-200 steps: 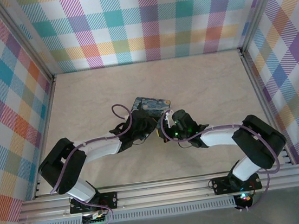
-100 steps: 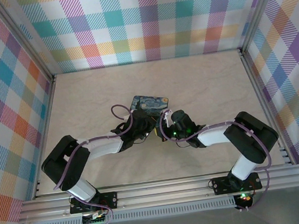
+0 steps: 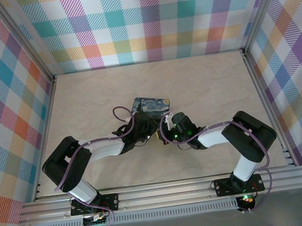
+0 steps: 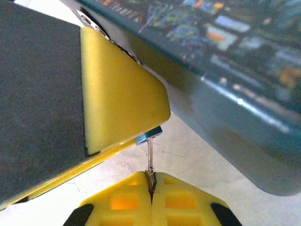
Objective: Unlock a padlock with a key
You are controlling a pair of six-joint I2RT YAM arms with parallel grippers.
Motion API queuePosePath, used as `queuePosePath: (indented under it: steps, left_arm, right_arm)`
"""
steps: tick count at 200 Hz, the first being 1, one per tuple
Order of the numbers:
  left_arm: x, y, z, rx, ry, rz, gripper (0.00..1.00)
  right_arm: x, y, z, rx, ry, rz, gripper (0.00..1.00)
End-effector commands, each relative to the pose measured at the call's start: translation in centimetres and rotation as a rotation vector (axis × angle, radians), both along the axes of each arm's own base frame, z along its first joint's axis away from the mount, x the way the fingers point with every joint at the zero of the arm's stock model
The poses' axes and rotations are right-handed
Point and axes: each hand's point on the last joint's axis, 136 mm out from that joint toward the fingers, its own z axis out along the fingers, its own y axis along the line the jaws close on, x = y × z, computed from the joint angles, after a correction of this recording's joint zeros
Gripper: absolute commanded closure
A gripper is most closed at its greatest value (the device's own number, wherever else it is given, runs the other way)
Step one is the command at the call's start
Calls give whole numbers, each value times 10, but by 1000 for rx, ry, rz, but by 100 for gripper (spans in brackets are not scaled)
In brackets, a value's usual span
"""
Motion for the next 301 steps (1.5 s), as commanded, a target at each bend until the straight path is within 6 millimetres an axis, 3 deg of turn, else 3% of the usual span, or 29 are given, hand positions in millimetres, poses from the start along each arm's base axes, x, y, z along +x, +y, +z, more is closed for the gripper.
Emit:
queuePosePath:
  steps: [1, 59, 92, 112, 164, 195, 216, 234, 254, 281, 301]
  left_arm:
    - [-39, -26, -4, -65, 92, -183, 76]
    - [-40, -15, -3, -38, 78, -174, 53]
    - [-35, -2, 13, -52, 41, -157, 39]
    - [-31, 16, 25, -44, 17, -132, 32]
    - [-23, 71, 45, -14, -39, -70, 28]
    - [-22, 81, 45, -11, -57, -90, 28]
    - [-21, 78, 49, -23, -90, -122, 28]
    - [-19, 68, 65, -57, -159, -180, 30]
    - [-21, 57, 97, -88, -272, -267, 33]
    - [-34, 45, 146, -159, -456, -391, 35]
    - [-43, 41, 165, -173, -519, -455, 36]
  right_arm:
    - [22, 17, 44, 143, -139, -6, 100]
    - [28, 14, 47, 153, -158, -9, 100]
    - [27, 14, 39, 132, -138, -4, 100]
    - [27, 15, 33, 123, -122, -1, 100]
    - [27, 17, 36, 123, -131, 12, 100]
    - [24, 17, 41, 125, -152, 34, 100]
    - [19, 17, 49, 138, -180, 66, 100]
    - [8, 21, 59, 171, -213, 138, 100]
    - [-7, 23, 72, 204, -244, 215, 100]
    - [-22, 21, 93, 257, -270, 286, 100]
    - [-31, 22, 112, 291, -284, 341, 100]
